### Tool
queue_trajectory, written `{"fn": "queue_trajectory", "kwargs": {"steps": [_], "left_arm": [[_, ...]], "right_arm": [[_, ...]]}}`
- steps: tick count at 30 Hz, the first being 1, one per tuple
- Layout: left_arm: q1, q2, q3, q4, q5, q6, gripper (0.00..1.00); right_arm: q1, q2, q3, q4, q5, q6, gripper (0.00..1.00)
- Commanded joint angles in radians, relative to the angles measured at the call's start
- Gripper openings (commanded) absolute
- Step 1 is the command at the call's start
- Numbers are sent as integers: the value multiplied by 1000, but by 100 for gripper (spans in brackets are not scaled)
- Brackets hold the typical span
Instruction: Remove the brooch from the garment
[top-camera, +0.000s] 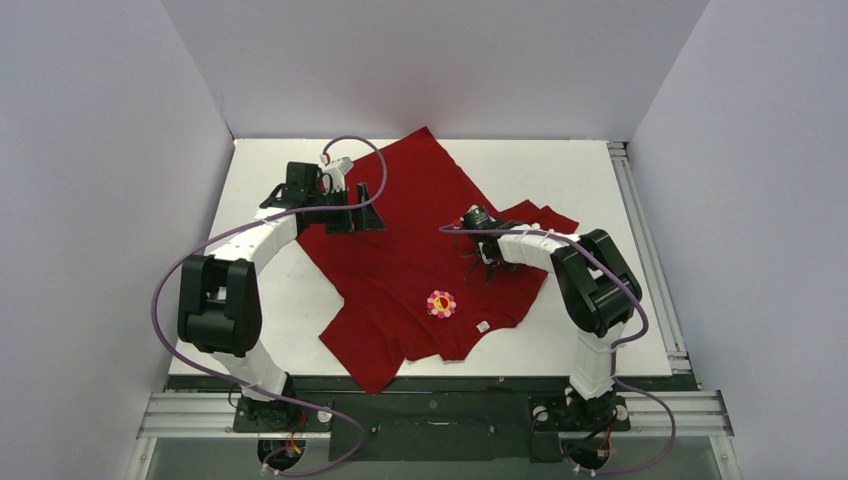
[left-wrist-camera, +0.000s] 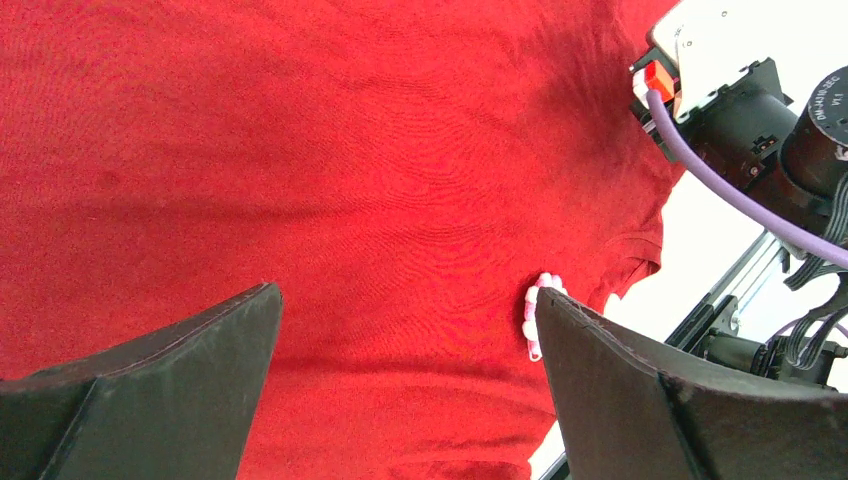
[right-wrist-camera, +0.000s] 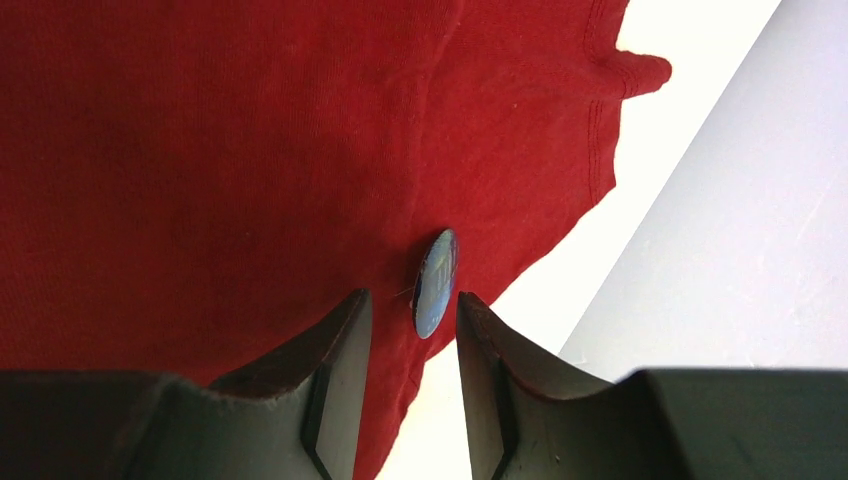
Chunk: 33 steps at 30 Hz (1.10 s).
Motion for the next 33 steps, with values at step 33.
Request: {"fn": "queue_trajectory", "kwargs": {"steps": [33], "left_arm": [[26, -76, -6, 45, 35, -8, 96]], "right_arm": [[-32, 87, 185, -217, -18, 83, 39]]}}
